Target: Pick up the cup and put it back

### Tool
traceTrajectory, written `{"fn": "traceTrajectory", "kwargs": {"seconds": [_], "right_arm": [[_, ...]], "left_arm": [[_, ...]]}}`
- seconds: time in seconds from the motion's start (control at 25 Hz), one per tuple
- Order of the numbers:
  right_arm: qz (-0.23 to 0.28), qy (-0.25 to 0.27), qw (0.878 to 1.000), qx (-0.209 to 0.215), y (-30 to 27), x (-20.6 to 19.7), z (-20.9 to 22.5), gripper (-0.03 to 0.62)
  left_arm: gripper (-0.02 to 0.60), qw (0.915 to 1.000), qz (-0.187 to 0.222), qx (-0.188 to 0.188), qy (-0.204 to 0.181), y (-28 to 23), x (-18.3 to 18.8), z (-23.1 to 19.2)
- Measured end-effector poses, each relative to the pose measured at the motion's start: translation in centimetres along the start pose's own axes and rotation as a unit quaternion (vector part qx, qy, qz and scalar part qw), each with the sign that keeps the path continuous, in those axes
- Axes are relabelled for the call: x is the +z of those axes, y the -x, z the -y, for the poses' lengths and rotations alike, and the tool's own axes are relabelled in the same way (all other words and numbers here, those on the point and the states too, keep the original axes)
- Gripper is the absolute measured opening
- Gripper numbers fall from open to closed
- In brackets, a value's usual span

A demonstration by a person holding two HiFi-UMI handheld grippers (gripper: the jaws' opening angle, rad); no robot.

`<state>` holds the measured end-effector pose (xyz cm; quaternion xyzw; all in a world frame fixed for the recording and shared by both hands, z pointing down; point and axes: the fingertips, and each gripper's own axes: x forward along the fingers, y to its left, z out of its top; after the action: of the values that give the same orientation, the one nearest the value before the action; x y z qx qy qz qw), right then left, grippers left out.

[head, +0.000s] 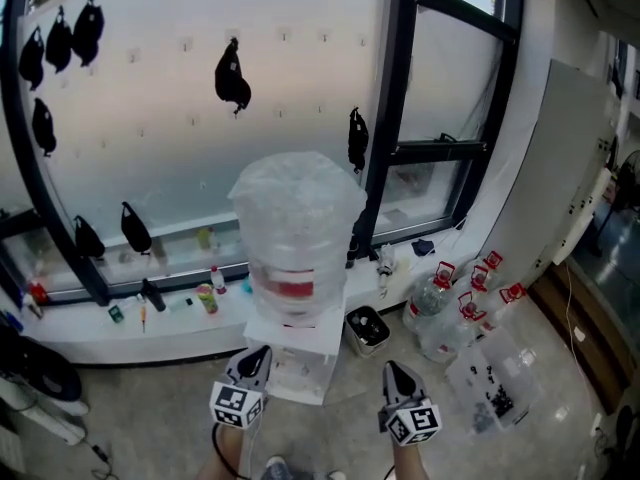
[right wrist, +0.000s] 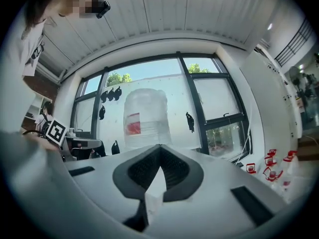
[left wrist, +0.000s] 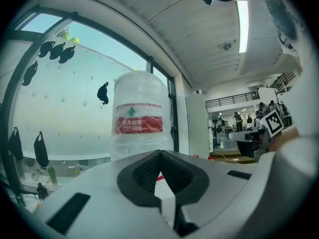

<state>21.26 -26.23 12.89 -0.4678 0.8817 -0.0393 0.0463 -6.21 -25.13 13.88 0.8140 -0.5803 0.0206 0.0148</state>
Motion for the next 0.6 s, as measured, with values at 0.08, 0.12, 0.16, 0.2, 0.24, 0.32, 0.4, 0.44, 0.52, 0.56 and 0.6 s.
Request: {"fn": "traceTrajectory", "kwargs": {"seconds": [0.08,0.12,0.16,0.2,0.24,0.32,0.4,0.44,0.52,0.56,0.6], "right_arm": [[0.005,0.004,1.0,-0.003,0.1,0.4,0.3,0.015],[0.007,0.005,1.0,-0.005,0.2,0.5,0.5,0.015],[0.008,0.005,1.0,-0.007,0.3,0.6,0.6,0.015],[0.008,0.005,1.0,-0.01,0.4,0.5,0.7,0.015],[0.007,0.005,1.0,-0.012,0.5,0.4,0.8,0.015],[0.002,0.007,1.0,-0.018,0.8,0.1,1.1,0.015],[-0.002,0.011,1.0,-0.024,0.9,0.0,1.3,0.015],[-0.003,0.012,1.0,-0.026,0.9,0.0,1.3,0.015],[-0.003,0.013,1.0,-0.028,0.9,0.2,1.5,0.015],[-0.002,0.013,1.0,-0.028,0.9,0.3,1.5,0.015],[-0.002,0.013,1.0,-0.027,0.8,0.4,1.6,0.015]], "left_arm": [[0.025,1.0,0.007,0.001,-0.001,-0.5,0.5,-0.1],[0.025,1.0,0.009,0.001,0.0,-0.7,0.6,-0.1],[0.025,0.9999,0.01,0.001,0.001,-0.9,0.7,-0.1],[0.025,0.9999,0.011,0.001,0.002,-1.0,0.6,-0.1],[0.025,0.9999,0.01,0.001,0.003,-1.0,0.5,0.0],[0.025,1.0,0.01,0.0,0.001,-1.2,0.3,0.2],[0.025,1.0,0.008,-0.001,-0.005,-1.3,0.3,0.4],[0.025,0.9999,0.007,-0.001,-0.008,-1.4,0.3,0.5],[0.025,0.9999,0.006,-0.001,-0.01,-1.6,0.3,0.6],[0.025,0.9999,0.007,0.0,-0.008,-1.7,0.4,0.6],[0.025,0.9999,0.008,0.001,-0.006,-1.7,0.4,0.7]]}}
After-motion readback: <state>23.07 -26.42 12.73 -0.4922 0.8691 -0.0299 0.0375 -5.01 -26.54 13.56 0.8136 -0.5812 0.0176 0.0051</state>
